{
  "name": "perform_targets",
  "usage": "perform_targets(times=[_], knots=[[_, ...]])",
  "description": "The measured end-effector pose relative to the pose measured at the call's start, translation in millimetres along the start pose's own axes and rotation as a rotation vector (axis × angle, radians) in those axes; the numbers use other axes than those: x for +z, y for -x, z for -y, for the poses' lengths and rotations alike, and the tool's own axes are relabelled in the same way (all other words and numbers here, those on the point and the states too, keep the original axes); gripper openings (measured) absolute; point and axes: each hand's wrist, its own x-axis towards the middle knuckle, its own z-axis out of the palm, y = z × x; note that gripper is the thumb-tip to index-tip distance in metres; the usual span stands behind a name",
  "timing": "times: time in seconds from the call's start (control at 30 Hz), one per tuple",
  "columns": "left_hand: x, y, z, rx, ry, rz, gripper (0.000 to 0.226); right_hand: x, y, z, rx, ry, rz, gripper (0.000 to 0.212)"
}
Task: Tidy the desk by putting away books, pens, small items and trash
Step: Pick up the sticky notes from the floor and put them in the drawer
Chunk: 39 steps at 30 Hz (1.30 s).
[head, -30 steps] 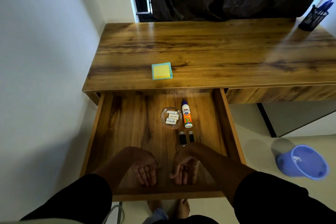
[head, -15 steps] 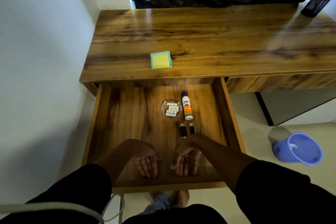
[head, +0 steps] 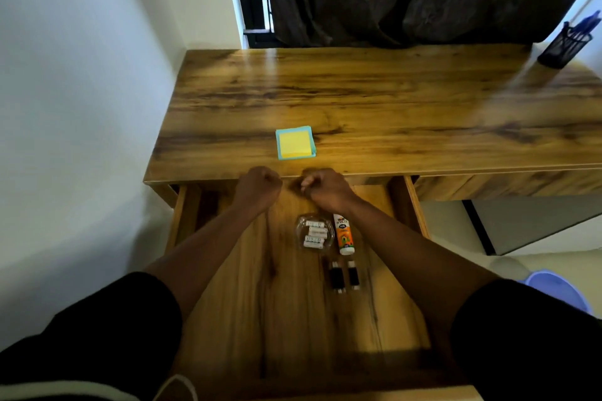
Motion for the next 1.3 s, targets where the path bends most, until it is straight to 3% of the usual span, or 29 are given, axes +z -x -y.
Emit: perform_targets(times=[0.13,0.3,0.53,0.77,1.0,1.17,1.3], knots=[[-10,-38,-26,-0.006,0.006,-0.078,0.046,-19,-42,17,0.015,0.051,-0.204,0.031],[-2,-79,-34,-0.049,-0.059,-0.034,0.053,-24,-96,18,0.097,0.170,-0.206,0.058],[12,-89,-45,0.024,-0.052,-0.051,0.051,-18,-125,24,0.180,0.181,-0.179,0.061],[11,-93,-34,0.047,-0.072,-0.041,0.041,-18,-135,39,0.412,0.137,-0.161,0.072],[17,-82,-27,0.008,0.072,-0.029,0.054,-9,-137,50,0.545,0.127,-0.219,0.083],[18,-80,-27,0.016,0.059,-0.030,0.057,1,-138,52,0.503,0.096,-0.318,0.080],[17,-79,-26,0.003,0.095,-0.014,0.059,-1,-136,52,0.464,0.014,-0.285,0.079]])
